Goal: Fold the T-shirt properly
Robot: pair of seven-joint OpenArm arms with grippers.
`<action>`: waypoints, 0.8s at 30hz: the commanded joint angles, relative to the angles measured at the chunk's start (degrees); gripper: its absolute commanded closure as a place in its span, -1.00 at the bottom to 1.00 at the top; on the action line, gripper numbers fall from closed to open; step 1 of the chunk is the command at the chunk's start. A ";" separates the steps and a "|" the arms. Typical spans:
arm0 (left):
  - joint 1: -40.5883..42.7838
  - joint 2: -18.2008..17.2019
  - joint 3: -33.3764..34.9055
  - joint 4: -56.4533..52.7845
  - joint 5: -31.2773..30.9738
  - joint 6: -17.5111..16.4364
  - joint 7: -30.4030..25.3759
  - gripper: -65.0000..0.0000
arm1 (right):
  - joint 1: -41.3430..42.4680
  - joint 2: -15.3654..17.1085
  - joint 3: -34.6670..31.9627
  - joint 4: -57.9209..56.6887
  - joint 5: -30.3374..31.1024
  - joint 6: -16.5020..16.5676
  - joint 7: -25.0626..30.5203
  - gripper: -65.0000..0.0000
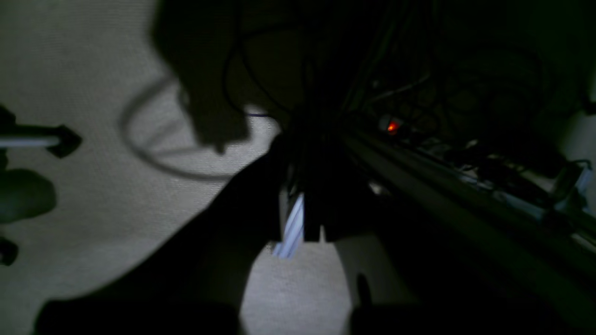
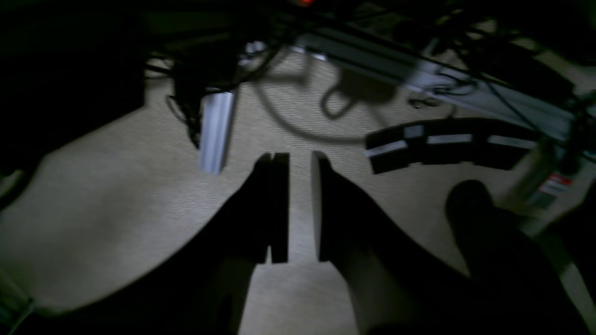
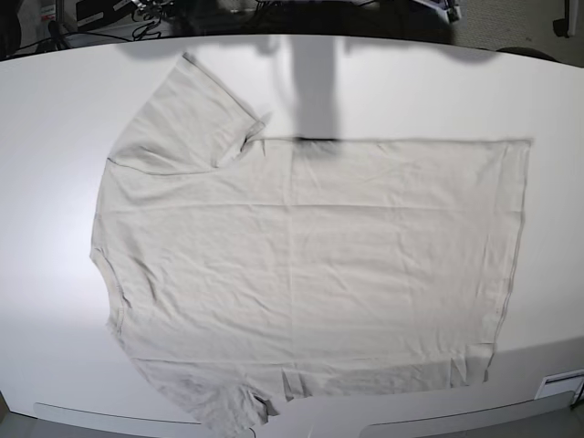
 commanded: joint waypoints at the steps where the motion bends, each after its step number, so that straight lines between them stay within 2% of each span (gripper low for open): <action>1: 1.33 -0.17 0.00 1.92 -0.33 -0.70 -0.98 0.79 | -0.44 0.66 0.15 0.26 0.24 0.61 0.50 0.71; 6: 6.34 -0.15 0.00 9.22 -0.35 -1.22 -0.98 0.79 | -3.56 2.54 0.13 4.48 0.22 0.96 0.52 0.71; 8: 8.31 -0.15 0.00 11.65 -0.35 -1.27 -1.01 0.79 | -6.25 3.32 0.13 7.93 0.26 2.32 0.83 0.71; 12: 12.57 -0.15 0.00 16.44 -1.27 -4.37 -0.96 0.79 | -13.16 4.55 0.15 16.57 0.68 2.78 0.87 0.71; 17: 19.04 -0.15 0.00 23.69 -5.79 -7.34 0.59 0.79 | -22.12 6.47 0.15 28.24 5.44 2.78 0.83 0.71; 21: 24.11 -0.15 0.00 30.71 -8.22 -11.67 3.78 0.64 | -28.41 7.91 0.13 37.51 5.86 2.78 0.55 0.71; 24: 28.15 -0.15 0.00 36.59 -9.81 -13.84 4.17 0.63 | -33.14 9.11 0.15 44.33 5.95 2.78 0.20 0.71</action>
